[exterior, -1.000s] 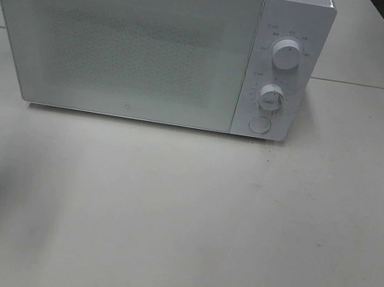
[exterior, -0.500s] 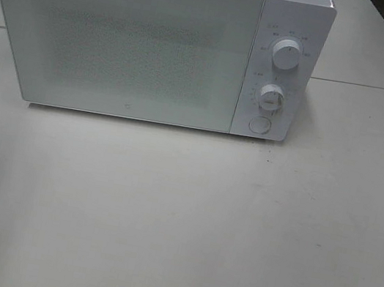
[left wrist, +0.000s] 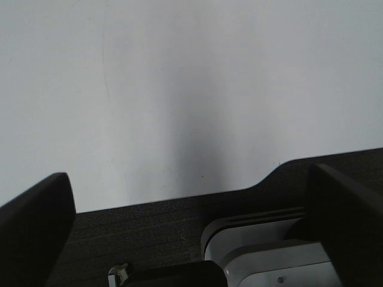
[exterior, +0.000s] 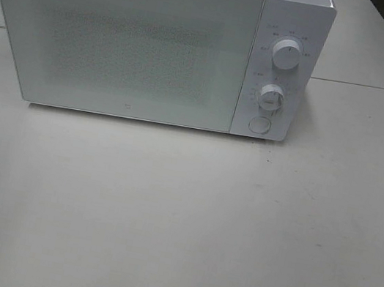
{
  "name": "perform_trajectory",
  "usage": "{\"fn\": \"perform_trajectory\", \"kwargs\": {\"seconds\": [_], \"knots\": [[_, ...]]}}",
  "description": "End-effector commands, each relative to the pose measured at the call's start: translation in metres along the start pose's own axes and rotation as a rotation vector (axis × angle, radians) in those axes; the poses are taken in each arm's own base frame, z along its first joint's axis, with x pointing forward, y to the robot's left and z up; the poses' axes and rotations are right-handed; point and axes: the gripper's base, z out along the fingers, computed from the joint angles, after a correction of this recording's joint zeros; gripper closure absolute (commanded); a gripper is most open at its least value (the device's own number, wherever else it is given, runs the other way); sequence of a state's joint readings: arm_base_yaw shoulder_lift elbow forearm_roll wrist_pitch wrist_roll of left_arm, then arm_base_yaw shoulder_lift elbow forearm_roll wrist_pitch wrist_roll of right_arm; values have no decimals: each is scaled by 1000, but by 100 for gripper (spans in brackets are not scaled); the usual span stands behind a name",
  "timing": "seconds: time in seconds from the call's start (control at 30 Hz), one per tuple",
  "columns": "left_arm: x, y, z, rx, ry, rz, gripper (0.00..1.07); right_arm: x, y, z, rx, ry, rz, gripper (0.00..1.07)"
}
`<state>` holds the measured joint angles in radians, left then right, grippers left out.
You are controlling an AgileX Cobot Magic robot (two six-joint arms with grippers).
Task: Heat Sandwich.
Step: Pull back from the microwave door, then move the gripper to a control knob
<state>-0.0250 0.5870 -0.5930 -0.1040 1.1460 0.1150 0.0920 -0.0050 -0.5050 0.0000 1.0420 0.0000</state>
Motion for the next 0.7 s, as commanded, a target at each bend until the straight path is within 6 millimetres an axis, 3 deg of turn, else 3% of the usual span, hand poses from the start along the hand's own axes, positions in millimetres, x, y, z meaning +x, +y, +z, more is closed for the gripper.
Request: {"fn": "perform_trajectory", "kwargs": {"seconds": [0.03, 0.33, 0.7], "knots": [[17, 0, 4, -5, -25, -4, 3, 1, 0, -3, 3, -37, 2, 31], [25, -1, -3, -21, -210, 3, 3, 1, 0, -3, 3, -37, 2, 31], [29, -2, -8, -24, -248, 1, 3, 1, 0, -3, 3, -37, 2, 31]]}}
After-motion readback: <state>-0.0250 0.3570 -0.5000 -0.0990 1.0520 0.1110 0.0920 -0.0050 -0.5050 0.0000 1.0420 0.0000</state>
